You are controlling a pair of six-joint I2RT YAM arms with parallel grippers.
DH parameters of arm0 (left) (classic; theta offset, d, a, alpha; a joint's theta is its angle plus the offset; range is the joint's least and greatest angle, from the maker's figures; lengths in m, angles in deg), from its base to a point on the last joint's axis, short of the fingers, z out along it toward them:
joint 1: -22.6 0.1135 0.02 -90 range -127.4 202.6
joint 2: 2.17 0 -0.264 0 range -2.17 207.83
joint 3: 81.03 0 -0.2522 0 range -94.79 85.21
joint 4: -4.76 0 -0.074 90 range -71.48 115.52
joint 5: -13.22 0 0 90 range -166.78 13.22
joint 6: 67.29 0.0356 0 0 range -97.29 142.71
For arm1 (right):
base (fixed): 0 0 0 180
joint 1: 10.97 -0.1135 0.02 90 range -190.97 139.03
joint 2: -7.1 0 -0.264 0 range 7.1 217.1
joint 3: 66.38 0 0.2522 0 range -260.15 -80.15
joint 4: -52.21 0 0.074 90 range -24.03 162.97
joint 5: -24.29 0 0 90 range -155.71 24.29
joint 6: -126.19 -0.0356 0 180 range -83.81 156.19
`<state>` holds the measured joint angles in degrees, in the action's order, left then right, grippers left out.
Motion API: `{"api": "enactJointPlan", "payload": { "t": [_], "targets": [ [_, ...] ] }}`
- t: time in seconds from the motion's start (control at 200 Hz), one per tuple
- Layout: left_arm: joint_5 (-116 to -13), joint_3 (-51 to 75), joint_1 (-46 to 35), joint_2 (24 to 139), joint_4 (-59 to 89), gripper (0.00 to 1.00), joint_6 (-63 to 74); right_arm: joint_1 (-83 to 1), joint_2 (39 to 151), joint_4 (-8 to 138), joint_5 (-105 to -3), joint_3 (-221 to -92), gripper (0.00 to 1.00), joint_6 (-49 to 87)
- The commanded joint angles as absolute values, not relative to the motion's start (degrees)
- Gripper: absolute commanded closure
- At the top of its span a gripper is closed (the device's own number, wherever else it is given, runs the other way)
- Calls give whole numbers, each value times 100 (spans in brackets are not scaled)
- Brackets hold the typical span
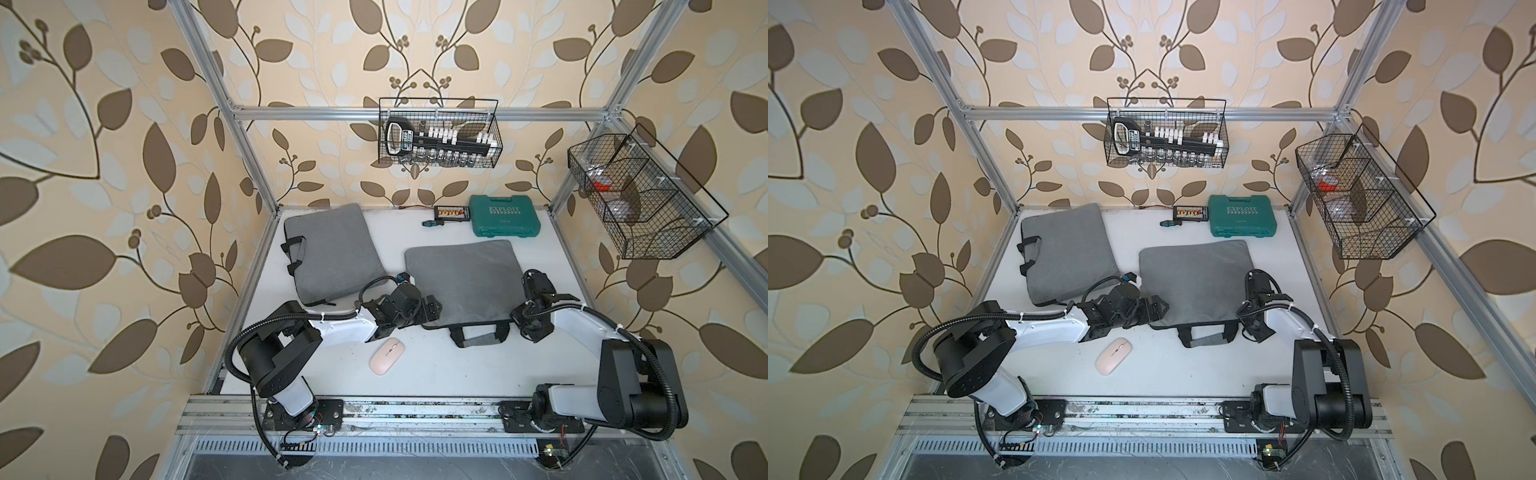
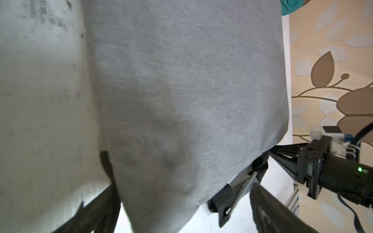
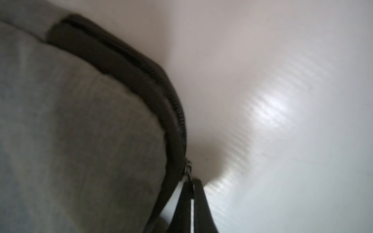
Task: Put the mouse into the laptop bag
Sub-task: Unzip the zipper on the zippered laptop bag.
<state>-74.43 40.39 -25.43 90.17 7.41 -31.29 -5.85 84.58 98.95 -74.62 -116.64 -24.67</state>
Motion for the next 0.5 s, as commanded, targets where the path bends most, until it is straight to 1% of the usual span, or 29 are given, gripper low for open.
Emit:
{"api": "enactJointPlan", "payload": {
  "t": [0.0,0.07,0.135,0.265,0.405,0.495],
  "targets": [
    [-7683,3985,-2451,8850,713,1,-3108,187,8479,10108,-7732,-11702,100,-1994],
    [-7802,4064,-2442,8660,848,1,-3095,746,8471,10022,-7584,-11695,100,-1795],
    [-7933,4180,-2437,8455,885,1,-3075,1062,8531,10025,-7566,-11783,100,-1688],
    [-8110,4217,-2417,8392,936,1,-2996,1258,8817,9998,-7600,-12010,100,-1562],
    [-7909,3914,-2380,9045,652,1,-2968,1633,9302,9845,-7109,-12195,100,-1216],
    [-7808,3542,-2380,9631,523,1,-2907,1653,9435,9820,-6980,-12195,100,-1195]
  ]
}}
